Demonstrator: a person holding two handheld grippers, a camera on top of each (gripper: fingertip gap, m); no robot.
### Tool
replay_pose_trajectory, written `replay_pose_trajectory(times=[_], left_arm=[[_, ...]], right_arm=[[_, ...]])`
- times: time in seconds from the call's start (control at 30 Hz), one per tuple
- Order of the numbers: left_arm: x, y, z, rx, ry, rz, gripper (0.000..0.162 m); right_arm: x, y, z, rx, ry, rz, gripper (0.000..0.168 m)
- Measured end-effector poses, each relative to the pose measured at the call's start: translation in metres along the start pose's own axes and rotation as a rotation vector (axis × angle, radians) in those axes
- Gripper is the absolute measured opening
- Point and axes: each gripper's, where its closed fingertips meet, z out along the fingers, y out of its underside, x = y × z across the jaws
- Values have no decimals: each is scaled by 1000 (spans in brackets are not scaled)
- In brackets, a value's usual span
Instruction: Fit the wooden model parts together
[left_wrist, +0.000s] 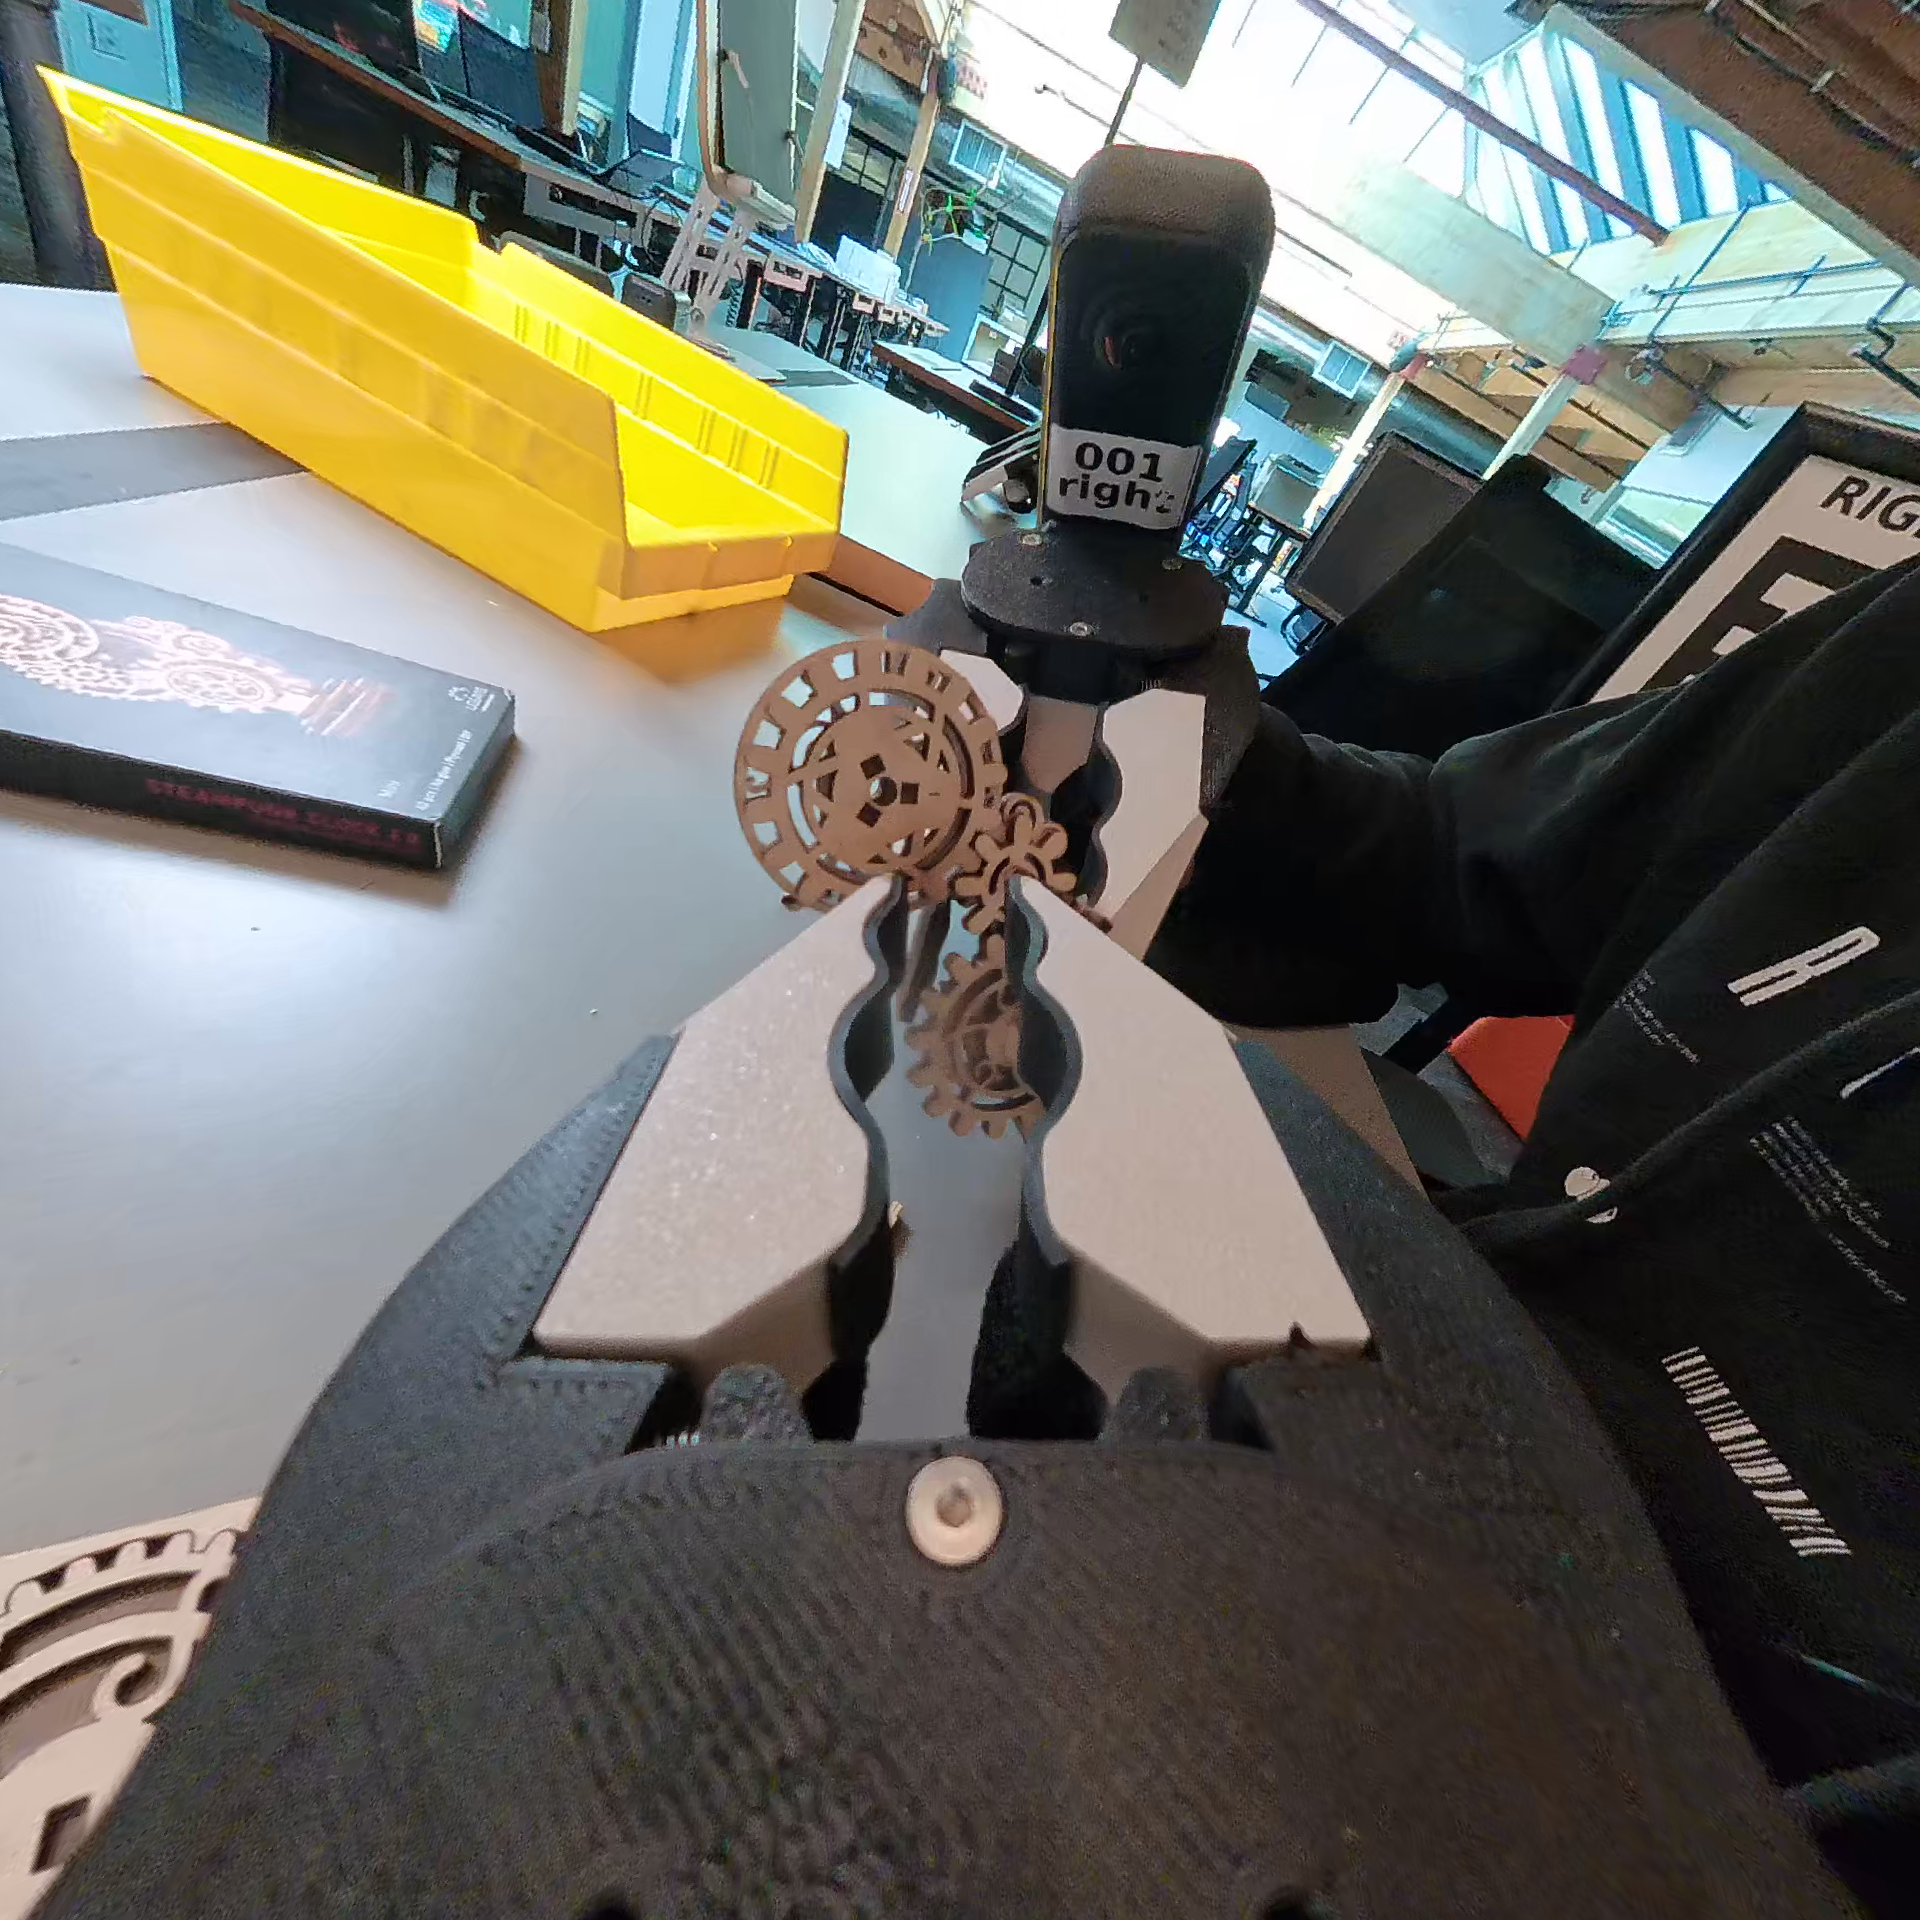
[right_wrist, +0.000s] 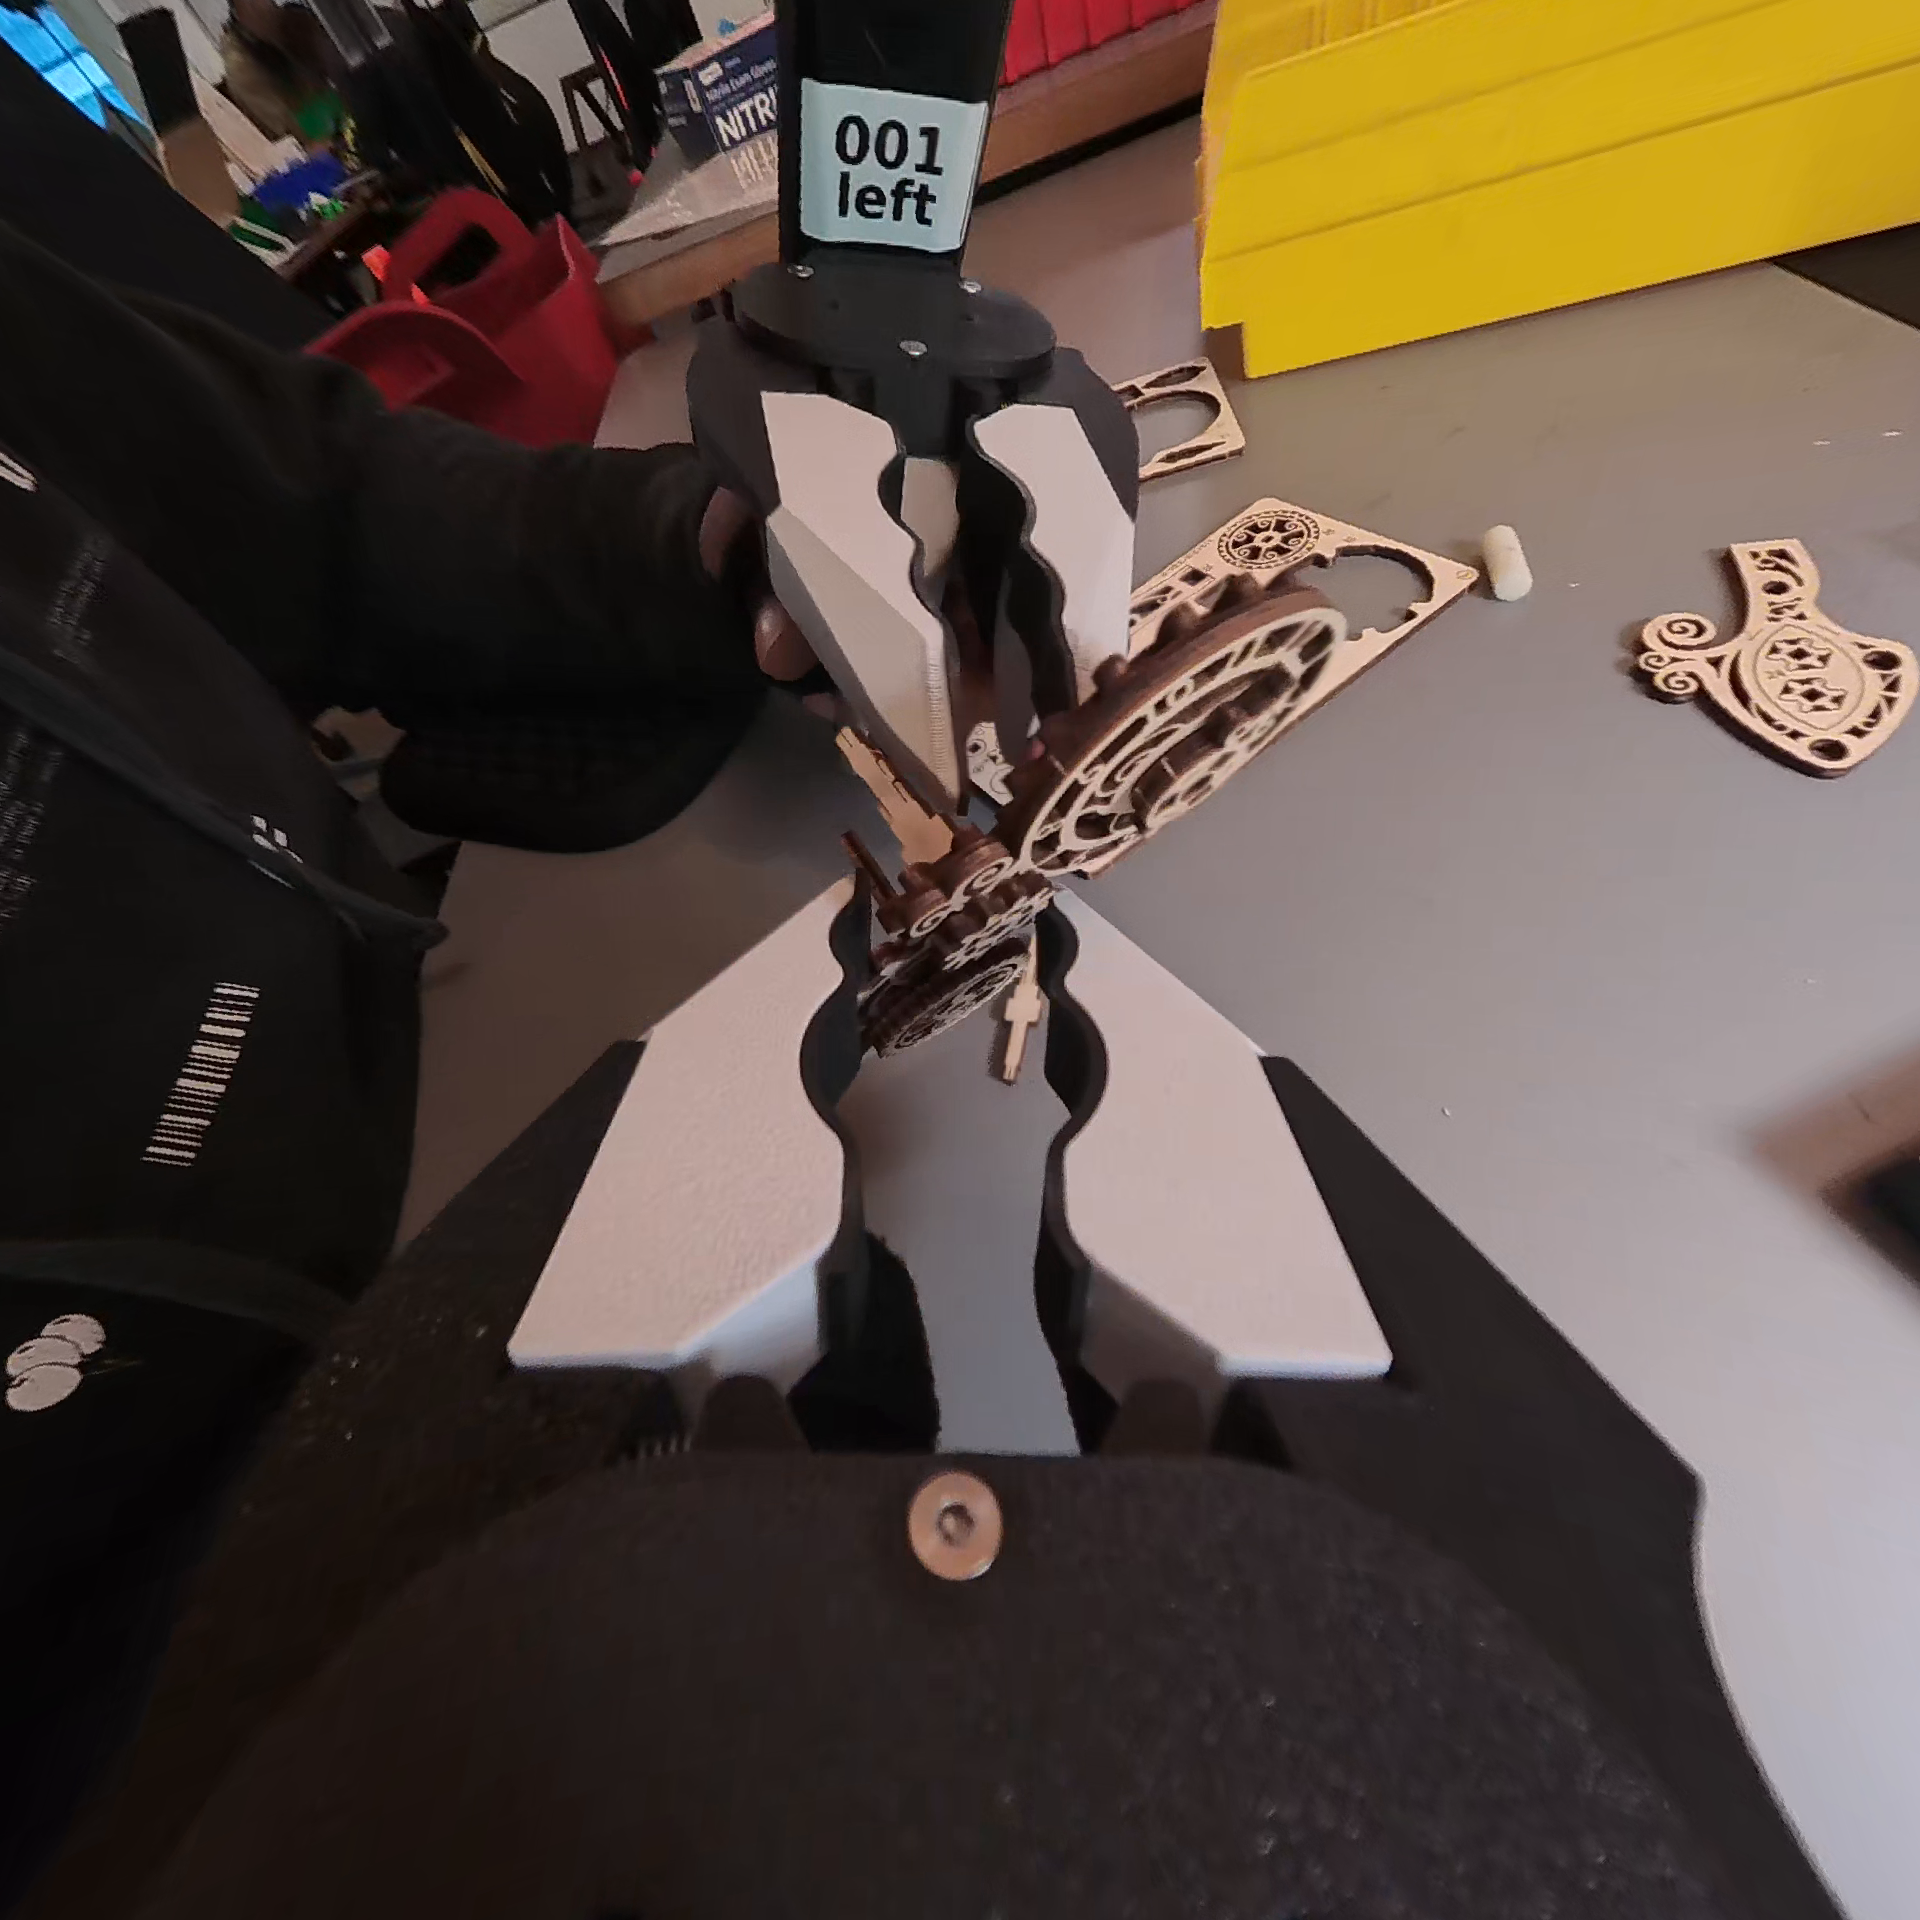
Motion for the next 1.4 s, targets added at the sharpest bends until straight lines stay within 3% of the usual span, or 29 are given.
replay_pose_trajectory(times=[0.13, 0.4, 0.57, 0.73, 0.9, 1.13, 1.27, 1.4], left_arm=[[-6, 2, 0, -6, -30, -10, 11], [-20, -2, 2, 22, -113, -123, 59], [-16, -2, 6, 34, -65, -198, 62], [-17, -2, -1, 33, -29, -227, 43], [-14, 10, -9, -50, -1, -194, 39], [18, 11, 2, -51, 199, -272, 36], [24, 3, 8, 14, 268, -396, 16], [36, -17, 3, 157, 440, -571, 7]], right_arm=[[3, -2, -2, 4, 25, -9, 30], [14, -4, -4, 3, 98, -10, 26], [14, -3, -4, -25, 126, -14, 25], [16, 2, -3, -36, 124, 26, 24], [7, -16, -16, 79, 56, 65, 24], [1, -38, -30, 216, -16, 115, 25], [1, -49, -35, 275, -22, 127, 25], [-12, -70, -46, 410, -82, 99, 32]])
